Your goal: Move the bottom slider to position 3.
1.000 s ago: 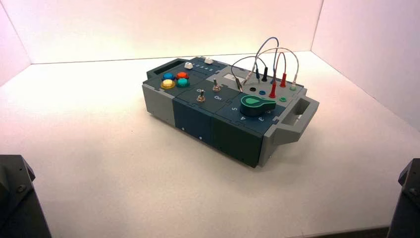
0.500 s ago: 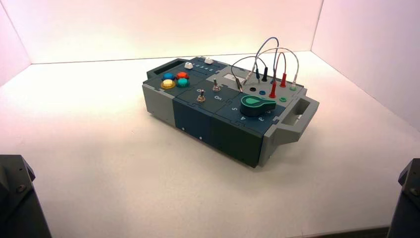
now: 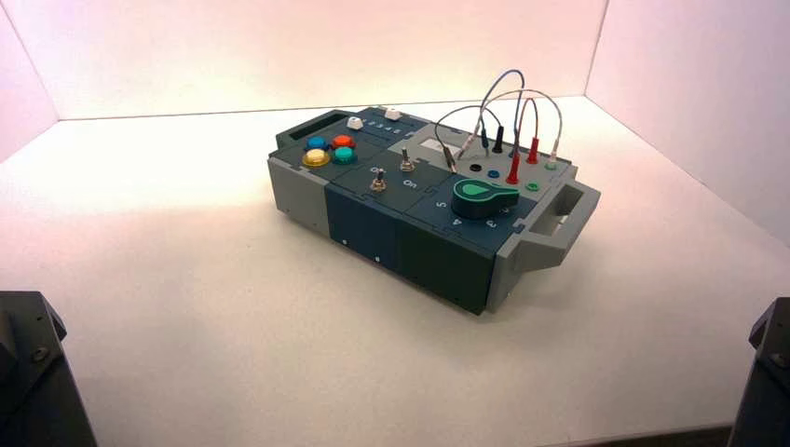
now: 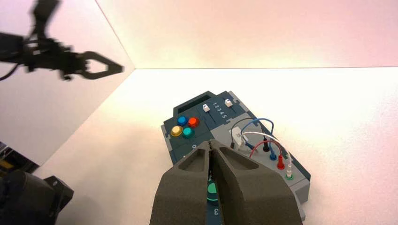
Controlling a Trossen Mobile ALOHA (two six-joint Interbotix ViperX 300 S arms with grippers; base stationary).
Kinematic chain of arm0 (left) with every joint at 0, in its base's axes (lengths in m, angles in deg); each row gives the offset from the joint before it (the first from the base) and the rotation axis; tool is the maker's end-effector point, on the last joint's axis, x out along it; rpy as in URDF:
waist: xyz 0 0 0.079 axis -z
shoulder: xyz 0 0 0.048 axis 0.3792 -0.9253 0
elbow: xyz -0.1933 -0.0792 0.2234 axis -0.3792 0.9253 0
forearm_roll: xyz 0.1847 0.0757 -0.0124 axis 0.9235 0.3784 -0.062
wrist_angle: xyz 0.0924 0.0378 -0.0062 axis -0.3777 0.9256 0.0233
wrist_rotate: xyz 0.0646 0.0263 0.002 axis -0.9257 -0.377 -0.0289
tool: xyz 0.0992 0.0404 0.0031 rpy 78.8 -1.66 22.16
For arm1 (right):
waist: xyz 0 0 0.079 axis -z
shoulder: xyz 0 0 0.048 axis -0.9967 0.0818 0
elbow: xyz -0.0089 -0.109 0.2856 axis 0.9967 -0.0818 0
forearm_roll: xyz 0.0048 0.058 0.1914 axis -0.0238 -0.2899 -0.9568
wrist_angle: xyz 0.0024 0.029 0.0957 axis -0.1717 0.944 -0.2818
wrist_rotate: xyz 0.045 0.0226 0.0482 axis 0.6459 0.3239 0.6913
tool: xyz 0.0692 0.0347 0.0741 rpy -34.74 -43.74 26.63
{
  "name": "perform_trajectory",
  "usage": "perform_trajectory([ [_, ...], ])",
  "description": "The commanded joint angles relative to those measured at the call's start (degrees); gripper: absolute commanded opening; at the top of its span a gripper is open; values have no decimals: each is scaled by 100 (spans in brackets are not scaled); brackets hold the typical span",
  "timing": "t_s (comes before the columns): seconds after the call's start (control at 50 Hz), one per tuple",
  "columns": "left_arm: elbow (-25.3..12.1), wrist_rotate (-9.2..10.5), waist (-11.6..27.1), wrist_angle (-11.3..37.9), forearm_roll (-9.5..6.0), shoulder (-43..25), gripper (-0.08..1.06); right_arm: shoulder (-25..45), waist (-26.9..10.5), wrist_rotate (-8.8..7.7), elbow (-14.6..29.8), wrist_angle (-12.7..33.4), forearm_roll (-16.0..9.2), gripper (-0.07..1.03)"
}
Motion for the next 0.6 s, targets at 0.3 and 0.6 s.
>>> perform_trajectory([
  [0.3,-1099,-79,563,-466,35,-2065,-3,211,18,18,185,-53,18,-2],
  [0.6,-1696,-176,633,-492,62,-3270,-3,211,18,18,185,-53,18,-2],
])
